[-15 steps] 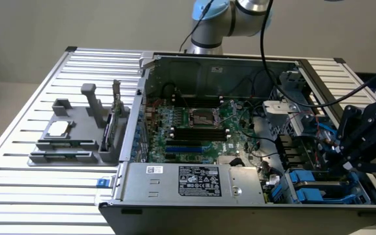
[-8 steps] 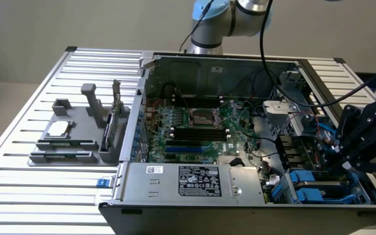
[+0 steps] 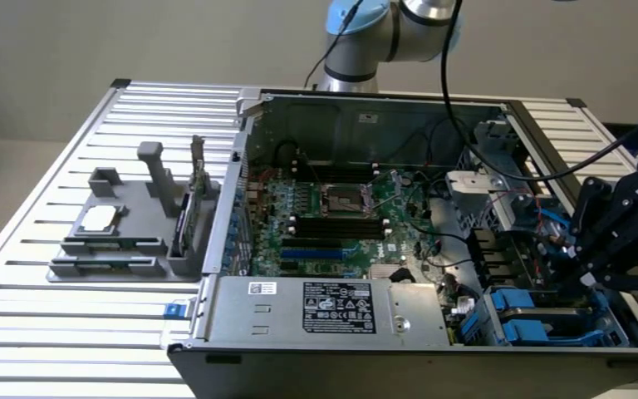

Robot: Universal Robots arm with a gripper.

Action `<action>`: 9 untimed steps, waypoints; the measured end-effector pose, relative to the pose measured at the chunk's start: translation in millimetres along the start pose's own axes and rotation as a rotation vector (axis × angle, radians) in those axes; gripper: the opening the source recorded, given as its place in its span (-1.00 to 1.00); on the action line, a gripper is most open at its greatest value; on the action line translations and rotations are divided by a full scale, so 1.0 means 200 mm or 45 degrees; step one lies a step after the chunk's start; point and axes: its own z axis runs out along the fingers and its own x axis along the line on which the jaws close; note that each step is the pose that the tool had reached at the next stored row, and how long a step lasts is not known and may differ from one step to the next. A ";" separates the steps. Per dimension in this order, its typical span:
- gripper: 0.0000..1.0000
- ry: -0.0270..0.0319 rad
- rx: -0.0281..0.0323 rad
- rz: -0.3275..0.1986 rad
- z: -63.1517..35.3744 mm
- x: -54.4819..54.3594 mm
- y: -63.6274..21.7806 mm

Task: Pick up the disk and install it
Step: 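Insert the first disk wire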

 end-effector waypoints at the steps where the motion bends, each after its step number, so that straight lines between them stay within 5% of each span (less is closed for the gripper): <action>1: -0.67 0.0000 0.0000 0.000 0.000 0.00 0.002; 9: -0.67 0.0001 0.0009 0.000 0.001 -0.01 0.007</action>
